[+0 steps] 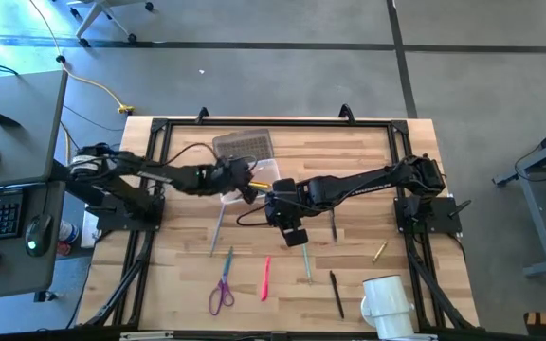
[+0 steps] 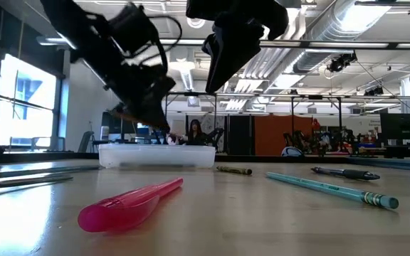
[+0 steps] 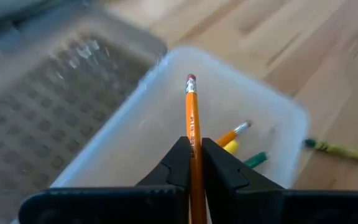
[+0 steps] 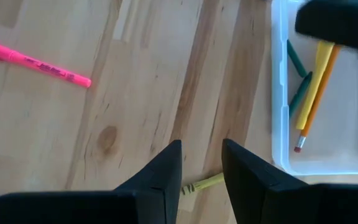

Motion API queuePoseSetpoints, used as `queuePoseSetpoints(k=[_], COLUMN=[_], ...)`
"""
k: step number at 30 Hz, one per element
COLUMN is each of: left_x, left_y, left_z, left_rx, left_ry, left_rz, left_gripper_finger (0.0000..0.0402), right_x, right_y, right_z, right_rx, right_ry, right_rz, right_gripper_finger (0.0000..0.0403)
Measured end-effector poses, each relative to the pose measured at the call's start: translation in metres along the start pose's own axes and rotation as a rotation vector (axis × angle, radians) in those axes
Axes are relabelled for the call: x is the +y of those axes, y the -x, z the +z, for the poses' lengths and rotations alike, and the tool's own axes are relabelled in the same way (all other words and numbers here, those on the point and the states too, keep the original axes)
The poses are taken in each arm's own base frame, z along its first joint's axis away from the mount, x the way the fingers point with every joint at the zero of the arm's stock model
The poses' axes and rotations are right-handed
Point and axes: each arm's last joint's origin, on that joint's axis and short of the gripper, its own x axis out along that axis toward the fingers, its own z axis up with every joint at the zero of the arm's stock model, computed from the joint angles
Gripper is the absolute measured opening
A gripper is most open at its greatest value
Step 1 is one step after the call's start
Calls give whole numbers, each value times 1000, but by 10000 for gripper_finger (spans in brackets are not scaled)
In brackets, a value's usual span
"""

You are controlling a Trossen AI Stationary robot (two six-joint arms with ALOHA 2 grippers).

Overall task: Pick & place school supplies into a supply box
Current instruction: Put the orange pencil into the transparent supply box

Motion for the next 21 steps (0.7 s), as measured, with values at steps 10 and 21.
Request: queuePoseSetpoints(k=[10,21], left_x=[29,25], left_y=[-33,-34], left_z=[-1,4], left_rx=[63,39], left_ry=[83,-14], left_rz=[52,-31], left_gripper_finger=[71,105], right_x=[0,1], right_y=[0,-11], right_z=[1,-3], right_rx=[-10,-30], right_ry=[1,-4], right_rz=[-7,-8], right_gripper_finger=[98,98])
